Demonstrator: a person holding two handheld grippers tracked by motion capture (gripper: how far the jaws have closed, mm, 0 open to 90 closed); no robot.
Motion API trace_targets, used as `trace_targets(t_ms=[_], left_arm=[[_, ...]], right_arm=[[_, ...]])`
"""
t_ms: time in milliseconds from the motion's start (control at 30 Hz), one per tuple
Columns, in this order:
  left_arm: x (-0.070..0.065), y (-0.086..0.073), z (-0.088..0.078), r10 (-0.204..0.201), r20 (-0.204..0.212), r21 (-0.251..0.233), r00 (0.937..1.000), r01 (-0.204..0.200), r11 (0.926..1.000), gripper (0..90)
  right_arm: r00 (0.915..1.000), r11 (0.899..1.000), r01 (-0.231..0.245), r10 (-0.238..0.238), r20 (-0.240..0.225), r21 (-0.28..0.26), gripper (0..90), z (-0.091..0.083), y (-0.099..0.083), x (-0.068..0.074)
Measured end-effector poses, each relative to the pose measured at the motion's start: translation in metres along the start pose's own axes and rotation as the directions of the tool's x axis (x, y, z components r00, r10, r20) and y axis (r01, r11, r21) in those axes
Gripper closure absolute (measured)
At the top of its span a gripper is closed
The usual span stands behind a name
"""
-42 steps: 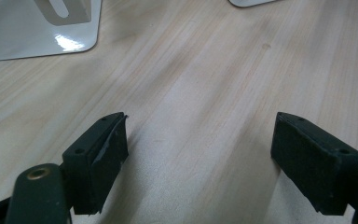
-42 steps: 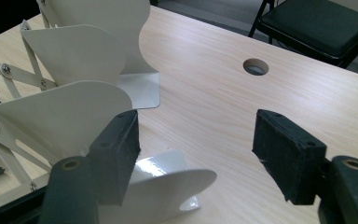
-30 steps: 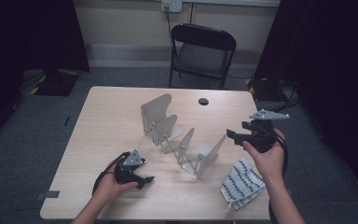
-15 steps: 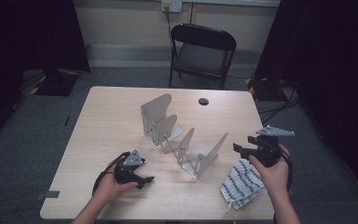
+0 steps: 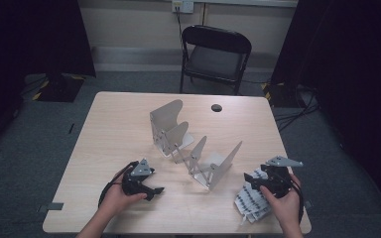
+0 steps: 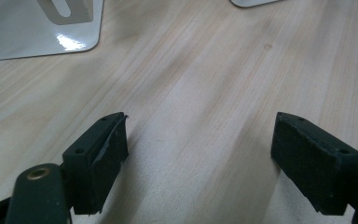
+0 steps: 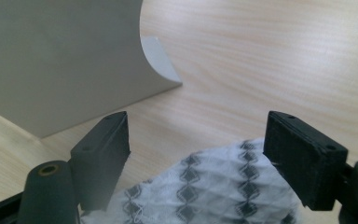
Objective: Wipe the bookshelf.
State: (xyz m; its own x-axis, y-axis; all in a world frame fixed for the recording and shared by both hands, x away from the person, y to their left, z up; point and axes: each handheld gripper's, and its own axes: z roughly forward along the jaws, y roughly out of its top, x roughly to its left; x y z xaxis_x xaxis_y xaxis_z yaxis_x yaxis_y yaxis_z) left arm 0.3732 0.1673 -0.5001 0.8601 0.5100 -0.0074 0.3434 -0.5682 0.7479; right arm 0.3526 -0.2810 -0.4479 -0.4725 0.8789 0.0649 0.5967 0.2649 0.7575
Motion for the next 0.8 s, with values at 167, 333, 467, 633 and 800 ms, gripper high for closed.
trace_targets(t_ms=[167,333,467,633,800], left_arm=[[0.0,0.0,0.0,0.001,0.001,0.0,1.0,-0.001,1.0,18.4],[0.0,0.0,0.0,0.001,0.0,0.0,1.0,-0.001,1.0,18.4],[0.0,0.0,0.0,-0.001,-0.001,0.0,1.0,0.001,1.0,18.4],[0.0,0.0,0.0,-0.002,-0.003,0.002,1.0,0.002,1.0,18.4],[0.0,0.0,0.0,-0.004,-0.005,0.002,1.0,0.004,1.0,18.4]], right_arm=[[0.9996,0.999,0.028,-0.028,0.0,0.027,18.6,0.008,-0.011,0.0],[0.9987,0.998,0.05,-0.05,0.0,0.023,17.0,0.008,-0.015,0.002],[0.9961,0.995,0.089,-0.089,-0.005,0.048,16.4,0.007,-0.022,0.005],[0.9947,0.993,0.102,-0.103,0.001,0.051,16.4,0.004,-0.024,0.004],[0.9942,0.993,0.107,-0.107,-0.003,0.049,16.5,0.003,-0.027,0.001]])
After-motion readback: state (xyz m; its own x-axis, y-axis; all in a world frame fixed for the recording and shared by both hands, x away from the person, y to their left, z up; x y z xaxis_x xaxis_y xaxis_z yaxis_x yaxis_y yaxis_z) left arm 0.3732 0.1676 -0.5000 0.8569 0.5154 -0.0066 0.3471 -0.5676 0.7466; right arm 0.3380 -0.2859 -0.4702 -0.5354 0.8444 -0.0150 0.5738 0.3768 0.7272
